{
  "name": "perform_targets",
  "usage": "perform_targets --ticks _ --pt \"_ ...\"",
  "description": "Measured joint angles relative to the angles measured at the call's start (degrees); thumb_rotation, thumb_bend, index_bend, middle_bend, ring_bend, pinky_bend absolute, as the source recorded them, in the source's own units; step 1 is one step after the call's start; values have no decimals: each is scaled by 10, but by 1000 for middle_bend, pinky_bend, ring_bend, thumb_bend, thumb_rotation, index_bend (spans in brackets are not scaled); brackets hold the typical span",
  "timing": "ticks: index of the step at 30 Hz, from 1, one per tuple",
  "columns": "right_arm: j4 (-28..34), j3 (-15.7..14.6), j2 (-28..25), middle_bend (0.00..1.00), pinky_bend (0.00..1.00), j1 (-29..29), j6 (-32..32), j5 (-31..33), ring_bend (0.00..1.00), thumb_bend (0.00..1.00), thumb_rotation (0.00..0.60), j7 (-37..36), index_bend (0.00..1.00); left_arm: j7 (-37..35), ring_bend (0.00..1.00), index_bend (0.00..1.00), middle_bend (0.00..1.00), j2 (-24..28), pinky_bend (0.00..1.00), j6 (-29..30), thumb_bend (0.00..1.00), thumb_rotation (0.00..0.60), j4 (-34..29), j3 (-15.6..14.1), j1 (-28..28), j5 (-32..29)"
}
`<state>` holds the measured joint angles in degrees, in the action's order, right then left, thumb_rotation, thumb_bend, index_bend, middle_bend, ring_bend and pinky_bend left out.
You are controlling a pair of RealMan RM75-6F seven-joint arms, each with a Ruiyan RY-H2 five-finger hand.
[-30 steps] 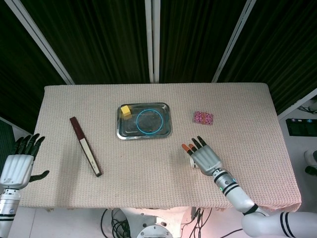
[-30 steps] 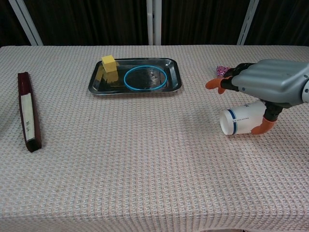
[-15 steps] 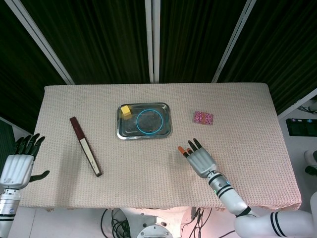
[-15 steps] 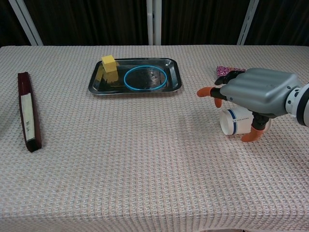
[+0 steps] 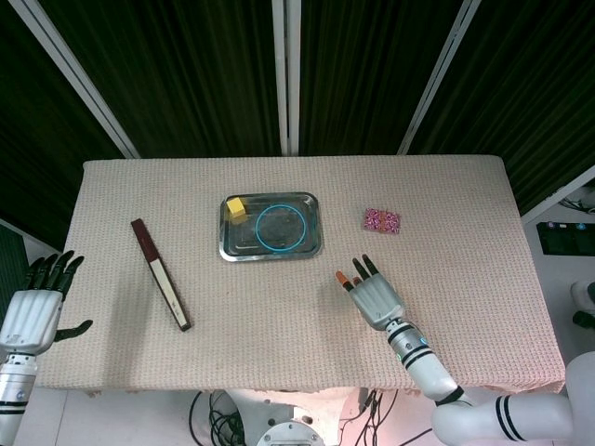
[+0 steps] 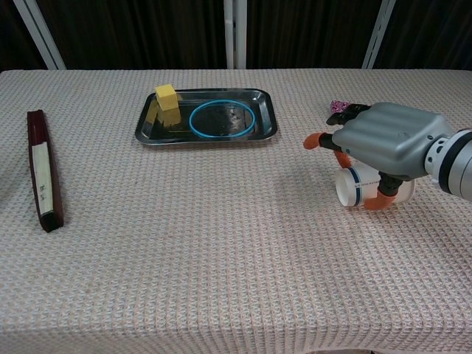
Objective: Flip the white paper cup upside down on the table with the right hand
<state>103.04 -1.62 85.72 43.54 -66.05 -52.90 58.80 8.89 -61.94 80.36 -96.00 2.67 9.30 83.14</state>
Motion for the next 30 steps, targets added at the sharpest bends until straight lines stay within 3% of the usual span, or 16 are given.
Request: perform_targets --ticks 8,13,22,25,28,30 --pt "-4 2 -7 517 0 -12 -6 -39 79 152 600 -54 248 2 0 74 6 0 35 -1 92 600 0 0 0 -1" --pt "-9 12 -20 525 0 -32 -11 -83 83 163 600 -173 250 3 0 74 6 0 35 -1 92 600 1 0 0 -1" --pt "-100 33 -17 523 0 -83 -32 -190 87 165 600 -570 228 11 0 74 6 -6 35 -1 92 600 2 -2 3 5" --pt "-155 37 -4 524 0 -98 -40 -224 87 176 600 -707 157 10 0 74 6 -8 35 0 92 600 4 -1 3 7" --pt "-219 39 15 516 0 -110 -43 -253 87 166 600 -836 22 6 0 74 6 -10 35 2 92 600 7 -1 3 8" --pt "-268 39 30 510 0 -116 -42 -270 87 155 600 -920 0 5 0 74 6 -11 35 2 91 600 9 -1 3 10"
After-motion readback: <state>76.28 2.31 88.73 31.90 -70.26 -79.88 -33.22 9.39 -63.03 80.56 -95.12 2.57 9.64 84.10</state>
